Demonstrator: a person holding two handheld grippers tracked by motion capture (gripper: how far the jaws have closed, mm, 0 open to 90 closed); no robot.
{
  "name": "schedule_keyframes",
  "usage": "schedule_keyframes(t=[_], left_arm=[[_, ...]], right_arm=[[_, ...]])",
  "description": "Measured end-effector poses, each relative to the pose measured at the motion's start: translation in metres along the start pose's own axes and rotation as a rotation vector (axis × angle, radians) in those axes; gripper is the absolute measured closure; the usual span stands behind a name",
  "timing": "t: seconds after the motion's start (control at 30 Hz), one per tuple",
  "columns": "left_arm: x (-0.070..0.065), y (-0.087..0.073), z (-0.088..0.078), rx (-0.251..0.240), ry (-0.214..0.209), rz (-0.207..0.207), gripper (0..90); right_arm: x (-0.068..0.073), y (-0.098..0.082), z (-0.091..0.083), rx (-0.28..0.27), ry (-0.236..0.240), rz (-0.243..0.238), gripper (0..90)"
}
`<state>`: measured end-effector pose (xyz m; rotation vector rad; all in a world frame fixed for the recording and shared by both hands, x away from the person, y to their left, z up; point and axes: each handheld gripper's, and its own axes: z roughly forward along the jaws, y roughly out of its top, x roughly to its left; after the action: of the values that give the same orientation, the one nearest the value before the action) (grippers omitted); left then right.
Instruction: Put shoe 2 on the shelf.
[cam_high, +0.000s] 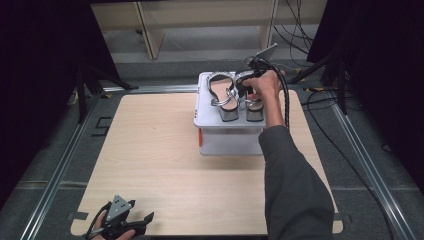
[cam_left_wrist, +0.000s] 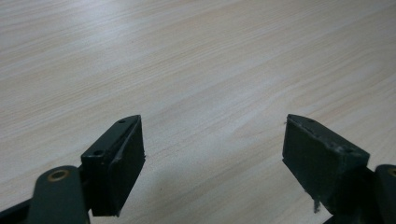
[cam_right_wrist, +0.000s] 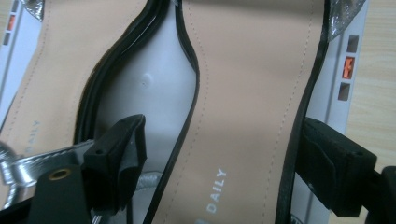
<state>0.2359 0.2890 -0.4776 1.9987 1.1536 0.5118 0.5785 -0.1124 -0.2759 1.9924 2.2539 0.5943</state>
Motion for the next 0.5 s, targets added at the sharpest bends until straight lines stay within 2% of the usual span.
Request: schedule_keyframes(t=[0.23, 0.27, 0.3, 0.33, 0.37, 0.4, 0.43, 0.5], left_arm=[[0.0008, 0.0002, -0.0001, 0.002, 0.001, 0.01, 20.6], [-0.0003, 0.0, 0.0003, -0.002, 0.0, -0.002, 20.6], [-0.0004, 0.0, 0.0003, -0.003, 0.001, -0.001, 20.6], [0.001, 0.0004, 0.0001, 0.0, 0.002, 0.016, 20.6], [0.001, 0.0004, 0.0001, 0.0, 0.002, 0.016, 20.6], [0.0001, 0.0005, -0.0005, -0.001, 0.002, 0.001, 20.6], [0.0008, 0.0006, -0.0005, -0.004, -0.001, 0.007, 20.6], [0.0005, 0.0002, -0.0005, -0.001, 0.003, -0.001, 20.6]], right_arm=[[0.0025, -0.0037, -0.0035, 0.023, 0.008, -0.002, 19.7], [0.0059, -0.0046, -0.0045, 0.032, 0.002, 0.015, 19.6], [0.0064, -0.0052, -0.004, 0.029, 0.0, 0.003, 19.5], [0.0077, -0.0052, -0.0043, 0.032, -0.002, 0.014, 19.4], [0.0077, -0.0052, -0.0043, 0.032, -0.002, 0.014, 19.4], [0.0089, -0.0052, -0.0044, 0.039, -0.001, 0.03, 19.4], [0.0068, -0.005, -0.0042, 0.033, 0.002, 0.013, 19.5], [0.0048, -0.0049, -0.0042, 0.03, 0.007, 0.029, 19.6]])
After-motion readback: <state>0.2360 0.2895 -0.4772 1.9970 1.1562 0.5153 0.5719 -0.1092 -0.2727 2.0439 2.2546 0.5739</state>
